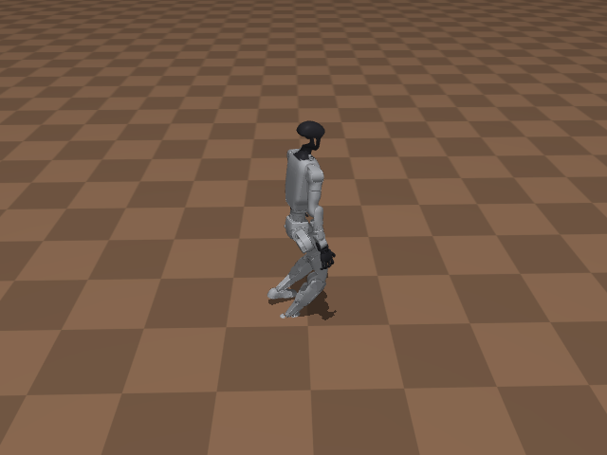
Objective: Walk
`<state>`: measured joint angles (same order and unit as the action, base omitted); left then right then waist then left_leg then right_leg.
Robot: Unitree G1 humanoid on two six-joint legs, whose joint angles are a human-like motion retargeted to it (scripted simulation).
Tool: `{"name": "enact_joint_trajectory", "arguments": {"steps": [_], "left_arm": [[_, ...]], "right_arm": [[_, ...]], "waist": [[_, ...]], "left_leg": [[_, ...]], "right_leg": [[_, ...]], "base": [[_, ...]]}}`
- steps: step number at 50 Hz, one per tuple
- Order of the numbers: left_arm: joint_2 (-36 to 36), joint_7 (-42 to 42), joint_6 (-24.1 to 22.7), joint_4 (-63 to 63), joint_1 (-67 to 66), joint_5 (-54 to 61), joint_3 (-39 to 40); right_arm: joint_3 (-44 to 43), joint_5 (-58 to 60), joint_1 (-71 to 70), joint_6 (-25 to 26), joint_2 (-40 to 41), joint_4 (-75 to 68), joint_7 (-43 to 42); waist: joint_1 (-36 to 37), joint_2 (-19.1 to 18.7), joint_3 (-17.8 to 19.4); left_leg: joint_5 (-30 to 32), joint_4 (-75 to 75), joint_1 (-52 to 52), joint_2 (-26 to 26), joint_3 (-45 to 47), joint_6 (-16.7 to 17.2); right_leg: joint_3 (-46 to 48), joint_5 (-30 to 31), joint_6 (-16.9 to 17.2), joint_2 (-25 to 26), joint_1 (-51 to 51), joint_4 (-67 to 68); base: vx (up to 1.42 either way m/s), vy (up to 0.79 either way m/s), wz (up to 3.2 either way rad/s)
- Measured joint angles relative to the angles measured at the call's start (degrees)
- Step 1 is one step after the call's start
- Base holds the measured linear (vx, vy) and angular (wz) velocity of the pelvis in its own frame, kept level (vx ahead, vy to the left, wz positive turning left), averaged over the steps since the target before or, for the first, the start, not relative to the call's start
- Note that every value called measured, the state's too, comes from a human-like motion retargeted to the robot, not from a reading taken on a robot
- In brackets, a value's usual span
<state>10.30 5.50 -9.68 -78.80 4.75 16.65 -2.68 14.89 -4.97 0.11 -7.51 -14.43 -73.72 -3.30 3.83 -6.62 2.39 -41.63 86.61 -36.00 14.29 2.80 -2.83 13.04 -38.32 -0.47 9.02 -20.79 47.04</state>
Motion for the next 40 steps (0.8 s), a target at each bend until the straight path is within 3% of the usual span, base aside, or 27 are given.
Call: {"name": "enact_joint_trajectory", "arguments": {"steps": [5, 10, 15, 22, 28, 30, 33, 40], "left_arm": [[-1.1, 0.0, 0.1, -0.9, 0.5, 0.0, -1.5], [-1.4, 0.2, 0.7, -1.2, 1.7, -0.8, -3.3], [-1.3, 0.9, 0.6, -0.5, 2.6, -0.4, -4.1], [-0.5, 2.3, 0.0, 0.8, 3.4, 1.3, -4.1], [-0.9, 1.6, 0.3, 0.0, 2.4, 1.6, -3.6], [-1.4, 0.9, 0.6, -0.6, 1.9, 1.6, -3.5], [-2.1, -0.4, 1.3, -1.7, 1.0, 1.3, -3.6], [-3.2, -2.4, 2.7, -2.7, 0.7, 0.5, -4.5]], "right_arm": [[0.0, -0.4, -0.7, -0.3, 0.0, -0.1, -1.5], [1.1, -0.4, -1.2, -0.5, 0.7, 0.4, -2.4], [2.4, -0.7, -0.5, -0.8, 1.9, 1.1, -3.1], [3.7, -0.3, 0.1, -0.9, 2.1, 2.1, -3.1], [3.8, 0.6, 0.0, -0.7, 0.9, 3.0, -1.4], [3.7, 0.8, -0.1, -0.6, 0.5, 3.3, -0.7], [3.3, 0.7, -0.3, -0.5, 0.1, 3.5, 0.4], [2.2, -0.5, 0.1, -0.4, -0.7, 3.5, 1.5]], "waist": [[0.8, 2.5, -0.9], [-0.8, 5.6, -2.9], [-1.5, 6.7, -3.6], [-1.7, 8.0, -3.4], [-3.3, 11.1, -2.3], [-4.0, 12.0, -1.9], [-5.6, 12.8, -1.4], [-9.4, 11.6, -1.6]], "left_leg": [[-2.3, -14.9, -4.5, -6.3, -0.6, -0.3], [0.3, -28.8, -5.5, -12.7, -1.9, 0.1], [0.2, -26.6, -4.1, -13.6, -1.4, -1.3], [-3.2, -26.6, 1.3, -14.8, 1.2, -4.5], [-4.1, -28.2, 5.4, -19.9, 4.6, -8.1], [-4.5, -28.2, 6.2, -21.4, 5.8, -9.3], [-4.9, -28.5, 7.2, -23.5, 6.9, -10.5], [-5.3, -32.4, 10.2, -24.8, 7.1, -10.1]], "right_leg": [[-1.1, -0.3, 1.9, -2.9, 2.3, -1.5], [-1.7, -2.0, 2.6, -6.2, 3.5, -1.7], [-2.7, -3.4, 3.2, -7.7, 4.3, 3.0], [-2.6, 0.7, 6.4, -11.7, 6.2, 7.4], [-2.1, 5.0, 8.5, -20.7, 4.2, 19.2], [-0.8, 10.0, 8.0, -25.7, 2.4, 25.6], [-1.0, 11.7, 6.6, -30.2, -1.6, 32.9], [-0.3, 7.5, 4.5, -31.5, -12.5, 33.1]], "base": [[0.25, -0.01, -0.02], [0.25, 0.02, 0.08], [0.25, 0.08, -0.13], [0.23, 0.12, -0.25], [0.16, 0.14, -0.08], [0.14, 0.14, -0.15], [0.16, 0.11, -0.05], [0.22, 0.03, -0.02]]}}
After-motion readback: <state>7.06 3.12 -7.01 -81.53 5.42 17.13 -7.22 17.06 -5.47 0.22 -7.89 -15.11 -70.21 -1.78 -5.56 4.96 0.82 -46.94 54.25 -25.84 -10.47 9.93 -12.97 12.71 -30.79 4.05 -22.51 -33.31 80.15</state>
